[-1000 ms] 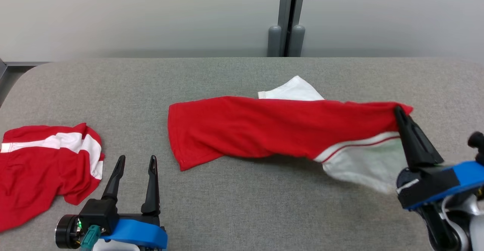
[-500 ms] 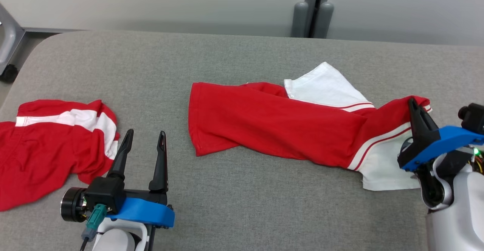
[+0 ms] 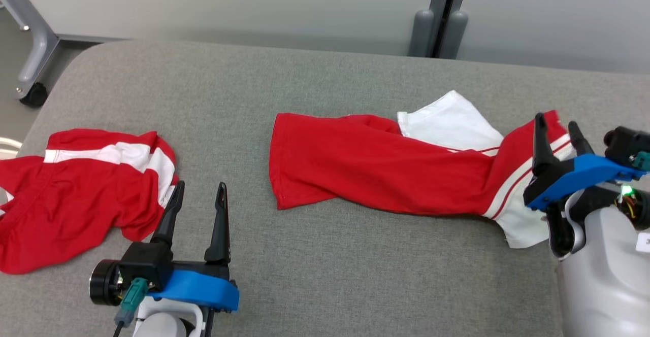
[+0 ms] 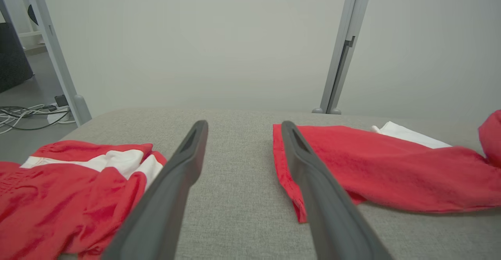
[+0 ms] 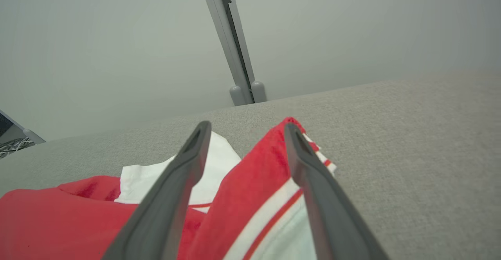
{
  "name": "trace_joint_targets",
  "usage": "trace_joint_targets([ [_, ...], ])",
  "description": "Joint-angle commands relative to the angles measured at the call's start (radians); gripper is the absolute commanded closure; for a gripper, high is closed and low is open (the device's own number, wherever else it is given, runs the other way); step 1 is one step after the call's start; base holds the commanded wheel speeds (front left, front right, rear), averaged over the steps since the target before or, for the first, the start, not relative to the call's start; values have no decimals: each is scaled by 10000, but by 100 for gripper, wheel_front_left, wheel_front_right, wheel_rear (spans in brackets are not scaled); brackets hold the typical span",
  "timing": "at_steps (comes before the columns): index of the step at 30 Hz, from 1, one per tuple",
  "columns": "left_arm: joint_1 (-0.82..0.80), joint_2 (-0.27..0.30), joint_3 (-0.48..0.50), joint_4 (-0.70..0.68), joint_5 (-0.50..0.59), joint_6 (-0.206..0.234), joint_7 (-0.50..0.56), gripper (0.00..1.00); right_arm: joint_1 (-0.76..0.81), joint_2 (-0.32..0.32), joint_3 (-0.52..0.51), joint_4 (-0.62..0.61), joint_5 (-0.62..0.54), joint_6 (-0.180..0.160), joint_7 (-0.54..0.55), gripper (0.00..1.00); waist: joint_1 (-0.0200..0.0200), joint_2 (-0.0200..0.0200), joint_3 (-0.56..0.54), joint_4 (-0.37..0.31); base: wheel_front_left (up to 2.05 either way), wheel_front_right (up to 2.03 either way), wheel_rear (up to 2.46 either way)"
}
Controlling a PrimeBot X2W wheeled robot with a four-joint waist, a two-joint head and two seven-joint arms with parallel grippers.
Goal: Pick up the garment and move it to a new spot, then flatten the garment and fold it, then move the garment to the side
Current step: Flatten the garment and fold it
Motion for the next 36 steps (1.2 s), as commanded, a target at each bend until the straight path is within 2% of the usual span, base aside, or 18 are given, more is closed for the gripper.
trace_joint_targets([
  [1,161,-10,99,103,-40,-16,-26,0,349,-80,75,135,-94,5,-153,0,-1,-1,-256,-172,0,0,0],
  [5,347,18,172,207,-76,19,-26,0,886,-101,205,31,-121,5,-345,0,-1,-1,-558,-340,0,0,0],
  [10,661,98,235,308,-69,44,-26,0,2146,-60,426,-773,-209,5,-689,0,-1,-1,-975,-630,0,0,0],
  [22,1300,195,424,383,-48,192,-26,0,4813,-5,1154,-4244,-521,5,-954,0,-1,-1,-1424,-1043,0,0,0],
  [29,1608,226,490,531,-170,216,-26,0,5834,-7,1463,-5532,-313,5,-496,0,-1,-1,-1817,-1061,0,0,0],
  [36,1591,309,405,475,-153,266,124,0,6206,-6,1511,-6027,-204,5,-88,0,-1,-1,-1862,-1097,0,0,0],
])
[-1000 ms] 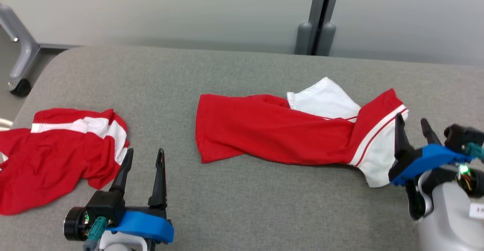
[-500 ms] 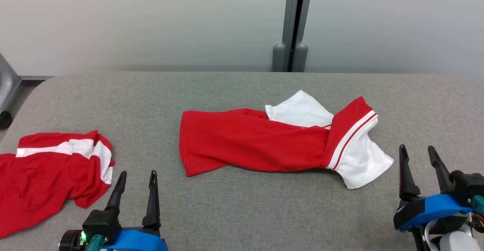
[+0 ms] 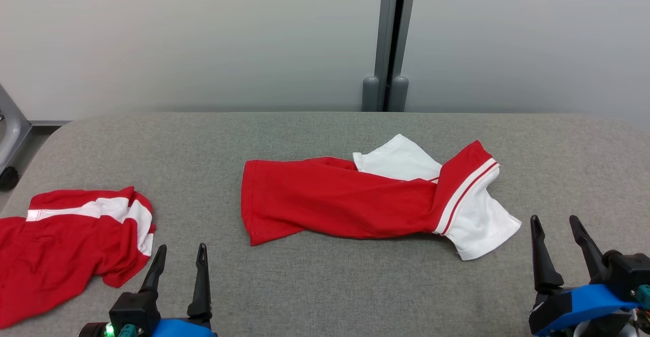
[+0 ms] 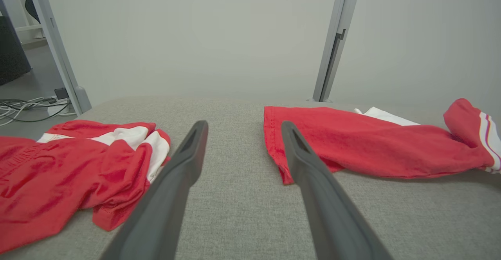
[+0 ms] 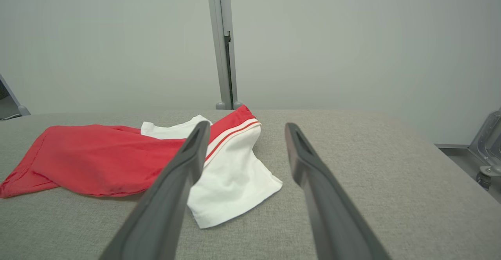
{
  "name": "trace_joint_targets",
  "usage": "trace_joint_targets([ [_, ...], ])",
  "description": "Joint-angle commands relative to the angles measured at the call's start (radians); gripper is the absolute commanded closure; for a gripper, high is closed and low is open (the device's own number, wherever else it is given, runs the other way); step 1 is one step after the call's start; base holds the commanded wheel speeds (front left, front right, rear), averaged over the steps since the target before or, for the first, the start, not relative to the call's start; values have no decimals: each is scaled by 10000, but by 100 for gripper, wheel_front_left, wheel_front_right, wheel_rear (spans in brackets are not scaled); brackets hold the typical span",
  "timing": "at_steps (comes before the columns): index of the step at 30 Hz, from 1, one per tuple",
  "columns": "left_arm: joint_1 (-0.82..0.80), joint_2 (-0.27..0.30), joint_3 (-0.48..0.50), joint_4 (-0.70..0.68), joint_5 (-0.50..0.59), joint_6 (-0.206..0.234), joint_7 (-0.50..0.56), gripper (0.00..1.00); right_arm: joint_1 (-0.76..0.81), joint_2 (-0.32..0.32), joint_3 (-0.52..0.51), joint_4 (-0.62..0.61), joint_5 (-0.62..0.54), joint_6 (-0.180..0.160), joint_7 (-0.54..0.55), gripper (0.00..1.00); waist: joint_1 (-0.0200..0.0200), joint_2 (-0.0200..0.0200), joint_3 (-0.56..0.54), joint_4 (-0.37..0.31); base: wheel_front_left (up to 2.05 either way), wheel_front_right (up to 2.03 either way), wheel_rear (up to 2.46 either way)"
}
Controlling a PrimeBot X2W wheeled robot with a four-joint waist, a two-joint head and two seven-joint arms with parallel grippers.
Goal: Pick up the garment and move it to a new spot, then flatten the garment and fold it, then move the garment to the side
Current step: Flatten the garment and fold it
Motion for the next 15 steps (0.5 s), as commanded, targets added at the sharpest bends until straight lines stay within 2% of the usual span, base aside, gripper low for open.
trace_joint_targets([
  [1,-2,95,2,-64,32,38,62,0,181,-16,33,-94,69,5,61,0,1,0,8,-15,0,0,0],
  [15,-23,276,-133,-303,21,174,412,0,254,-15,37,-114,163,5,272,0,1,0,180,-109,0,0,0],
])
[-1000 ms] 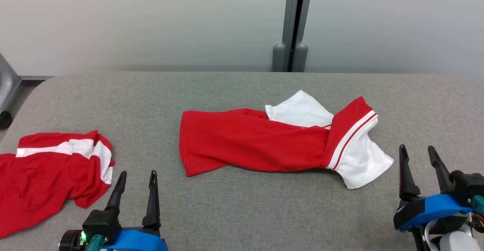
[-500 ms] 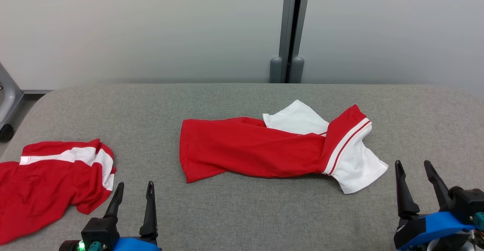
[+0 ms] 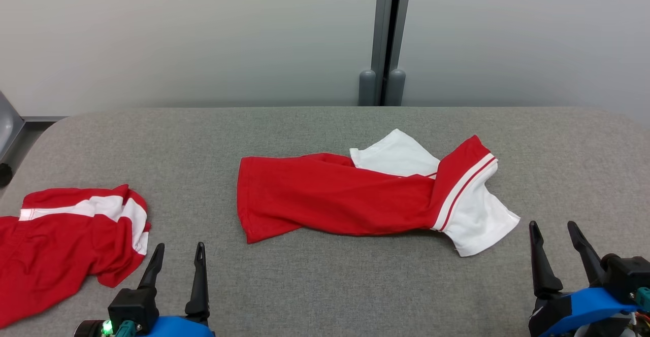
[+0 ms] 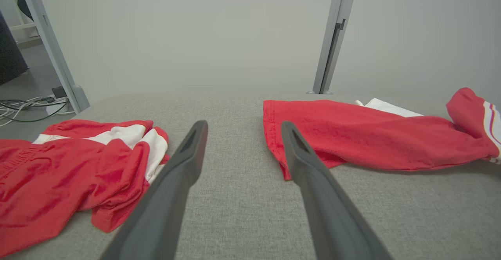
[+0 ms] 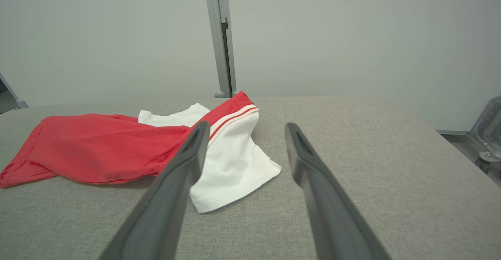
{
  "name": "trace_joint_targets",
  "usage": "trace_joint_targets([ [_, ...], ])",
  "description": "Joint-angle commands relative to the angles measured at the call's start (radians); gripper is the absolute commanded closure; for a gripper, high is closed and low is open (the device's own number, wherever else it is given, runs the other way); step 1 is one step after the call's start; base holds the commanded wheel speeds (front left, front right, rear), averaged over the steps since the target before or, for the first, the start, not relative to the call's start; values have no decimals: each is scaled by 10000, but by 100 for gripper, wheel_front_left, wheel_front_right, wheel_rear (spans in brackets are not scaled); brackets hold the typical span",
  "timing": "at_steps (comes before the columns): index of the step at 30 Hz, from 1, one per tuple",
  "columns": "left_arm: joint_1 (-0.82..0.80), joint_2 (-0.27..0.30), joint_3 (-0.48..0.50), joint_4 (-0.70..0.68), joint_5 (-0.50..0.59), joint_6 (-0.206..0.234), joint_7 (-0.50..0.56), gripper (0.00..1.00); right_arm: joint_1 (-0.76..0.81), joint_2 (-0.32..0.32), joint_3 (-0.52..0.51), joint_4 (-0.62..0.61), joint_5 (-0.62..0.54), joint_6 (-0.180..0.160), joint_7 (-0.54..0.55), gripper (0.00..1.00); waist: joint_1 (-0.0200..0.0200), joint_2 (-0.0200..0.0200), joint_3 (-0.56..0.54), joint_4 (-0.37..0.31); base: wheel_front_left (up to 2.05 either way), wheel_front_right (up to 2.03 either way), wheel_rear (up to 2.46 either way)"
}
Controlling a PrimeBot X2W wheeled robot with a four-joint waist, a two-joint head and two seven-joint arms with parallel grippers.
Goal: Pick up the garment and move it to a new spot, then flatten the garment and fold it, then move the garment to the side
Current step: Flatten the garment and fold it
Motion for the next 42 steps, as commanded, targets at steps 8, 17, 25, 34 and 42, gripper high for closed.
trace_joint_targets([
  [8,-234,52,-99,23,-91,45,101,0,-252,-15,50,69,-51,5,141,0,-1,1,231,-49,0,0,0],
  [17,-1615,-415,-533,1126,-403,-86,2015,0,-2055,-21,-146,1274,-408,5,2083,0,-1,1,1000,-156,0,0,0],
  [25,-3220,-840,-732,2697,-530,182,3071,0,-4061,-160,-443,3444,-955,5,2707,0,-1,1,1877,-257,0,0,0],
  [34,-4104,-1080,-720,3805,-803,255,3034,0,-5324,-315,-648,5423,-1276,5,2365,0,-1,1,2422,-334,0,0,0],
  [42,-4467,-1215,-839,4581,-1059,412,3356,0,-6208,-437,-320,7034,-1466,5,2318,0,-1,1,2833,-331,0,0,0],
])
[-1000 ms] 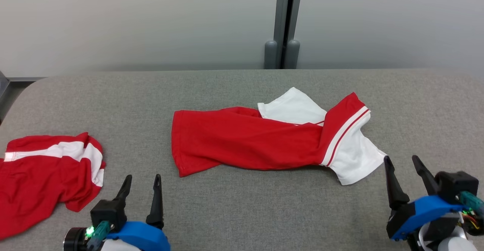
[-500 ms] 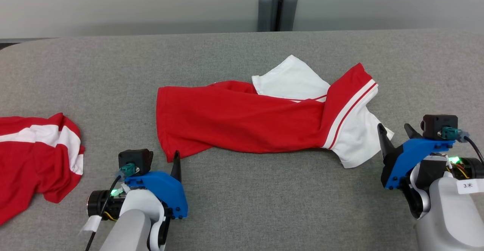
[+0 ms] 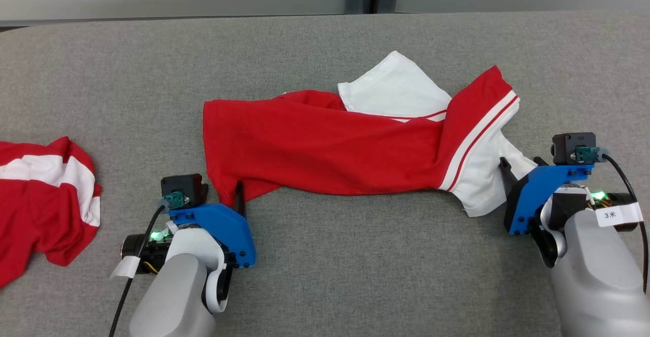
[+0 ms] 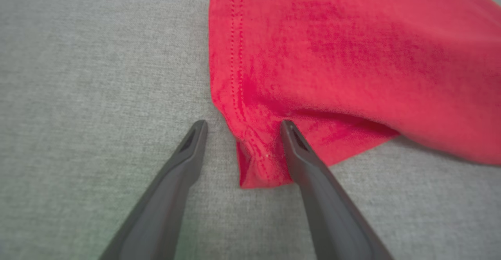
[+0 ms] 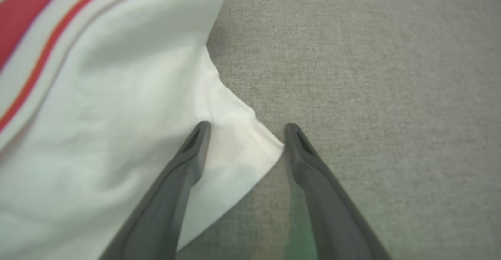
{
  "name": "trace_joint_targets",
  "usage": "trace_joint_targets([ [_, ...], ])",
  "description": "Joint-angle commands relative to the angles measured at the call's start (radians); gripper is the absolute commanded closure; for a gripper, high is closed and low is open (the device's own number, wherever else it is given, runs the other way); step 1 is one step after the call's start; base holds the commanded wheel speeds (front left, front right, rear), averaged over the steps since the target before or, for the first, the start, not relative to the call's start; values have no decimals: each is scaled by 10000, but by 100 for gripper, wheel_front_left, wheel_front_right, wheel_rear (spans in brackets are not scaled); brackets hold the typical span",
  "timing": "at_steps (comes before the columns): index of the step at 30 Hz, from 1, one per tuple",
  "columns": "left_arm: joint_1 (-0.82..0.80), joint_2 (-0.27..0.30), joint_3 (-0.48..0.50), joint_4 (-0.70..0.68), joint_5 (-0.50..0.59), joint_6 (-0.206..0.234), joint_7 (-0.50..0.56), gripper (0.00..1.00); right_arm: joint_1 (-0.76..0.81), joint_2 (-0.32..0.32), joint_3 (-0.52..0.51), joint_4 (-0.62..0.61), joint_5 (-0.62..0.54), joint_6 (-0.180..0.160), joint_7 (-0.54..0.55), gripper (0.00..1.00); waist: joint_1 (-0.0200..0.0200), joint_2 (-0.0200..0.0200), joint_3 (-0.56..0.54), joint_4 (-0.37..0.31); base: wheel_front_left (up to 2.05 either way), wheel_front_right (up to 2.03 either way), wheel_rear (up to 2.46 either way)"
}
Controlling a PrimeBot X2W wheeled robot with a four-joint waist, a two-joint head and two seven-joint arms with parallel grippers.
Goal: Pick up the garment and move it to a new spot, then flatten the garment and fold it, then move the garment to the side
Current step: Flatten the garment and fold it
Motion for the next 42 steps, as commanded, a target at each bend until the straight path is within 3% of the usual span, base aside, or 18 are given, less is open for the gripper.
trace_joint_targets([
  [1,64,-39,-102,323,-117,13,258,0,-129,-65,143,256,-4,5,30,0,0,0,53,37,0,0,0],
  [3,78,-68,-157,482,-226,-69,427,0,-137,-47,311,633,61,5,67,0,0,0,83,61,0,0,0],
  [4,98,-92,-201,561,-307,-107,540,5,-124,-47,423,820,71,11,128,11,0,0,97,67,0,0,0],
  [5,109,-121,-262,615,-354,-146,613,29,-95,-21,544,990,107,15,167,56,0,0,110,71,0,0,0],
  [6,120,-142,-323,652,-391,-227,620,82,-61,-10,681,1115,153,17,145,100,0,0,120,71,0,0,0],
  [7,143,-158,-345,689,-466,-261,646,100,-42,-23,790,1219,193,17,98,100,0,0,128,69,0,0,0],
  [13,105,-146,-238,458,-701,-373,-23,100,-18,-203,969,1168,708,5,-619,100,0,0,-14,29,0,0,0],
  [19,175,57,-7,-787,-950,-691,-698,100,208,-265,797,-255,1830,5,-1358,100,0,0,-549,10,0,0,0],
  [23,587,172,195,-2255,-1382,-922,-572,100,883,-351,663,-2190,2608,5,-1302,100,0,0,-991,-52,0,0,0],
  [28,1187,373,463,-4699,-2020,-989,59,100,2115,-267,302,-5483,3151,5,-554,100,0,0,-1516,-187,0,0,0],
  [36,1694,770,983,-8349,-2969,-701,1352,100,3590,202,-400,-10519,3438,5,753,100,0,0,-1881,-299,0,0,0],
  [42,1296,1227,1333,-10245,-3429,-493,2357,100,3234,293,-687,-13227,3230,5,1198,100,0,0,-1729,-399,0,0,0],
])
